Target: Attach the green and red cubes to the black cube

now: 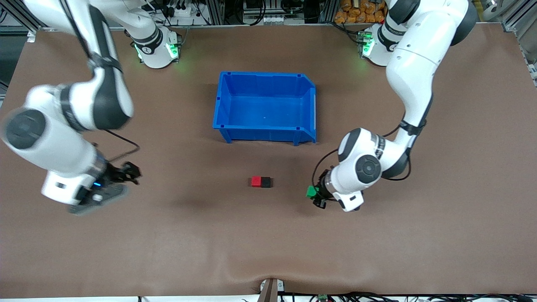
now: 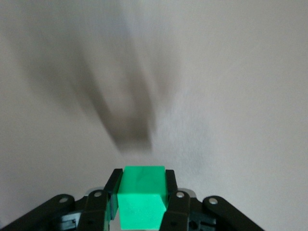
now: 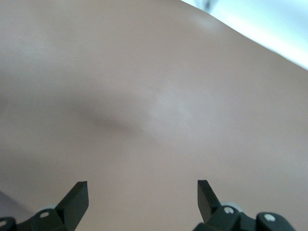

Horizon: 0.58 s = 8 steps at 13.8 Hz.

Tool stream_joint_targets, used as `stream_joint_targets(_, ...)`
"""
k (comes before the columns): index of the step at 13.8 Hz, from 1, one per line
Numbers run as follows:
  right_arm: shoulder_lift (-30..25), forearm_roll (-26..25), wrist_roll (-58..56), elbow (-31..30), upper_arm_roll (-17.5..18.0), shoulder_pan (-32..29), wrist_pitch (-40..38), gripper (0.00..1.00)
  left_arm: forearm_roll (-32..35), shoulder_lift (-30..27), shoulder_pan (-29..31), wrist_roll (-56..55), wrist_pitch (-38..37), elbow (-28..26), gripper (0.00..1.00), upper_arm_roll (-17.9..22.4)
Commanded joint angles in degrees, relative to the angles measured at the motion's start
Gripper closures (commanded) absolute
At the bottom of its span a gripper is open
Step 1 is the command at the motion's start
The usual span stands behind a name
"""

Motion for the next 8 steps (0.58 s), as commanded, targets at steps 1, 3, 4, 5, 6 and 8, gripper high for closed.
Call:
stream_joint_targets(1, -9.94, 0.08, 4.11, -9.42, -3.33, -0.05, -3.55, 0.0, -1.18, 3.77, -3.83, -5.68, 2.03, 4.55, 1.0, 0.97)
stream_joint_targets(3, -13.55, 0.34, 4.2, -10.4, -3.09, -4.25, -6.98, 0.0, -1.09, 5.18, -6.38, -9.54, 3.27, 6.05, 1.0, 1.58)
stream_joint_targets(4, -14.78, 0.34, 4.2, -10.31, -2.21, -6.44, -8.65, 0.0, -1.09, 5.44, -8.65, -11.04, 3.27, 6.58, 1.0, 3.5)
stream_joint_targets(5, -16.19, 0.34, 4.2, -10.4, 0.67, -10.29, -9.71, 0.0, -1.18, 5.8, -11.2, -12.27, 3.27, 7.19, 1.0, 5.78)
stream_joint_targets(6, -17.5, 0.34, 4.2, -10.31, 5.13, -15.12, -11.2, 0.0, -1.18, 6.41, -12.88, -13.24, 3.27, 8.07, 1.0, 7.2)
stream_joint_targets(8, -19.44, 0.34, 5.95, -10.4, 9.12, -19.03, -13.67, 0.0, -1.27, 7.2, -13.51, -14.13, 3.27, 9.3, 1.0, 7.39)
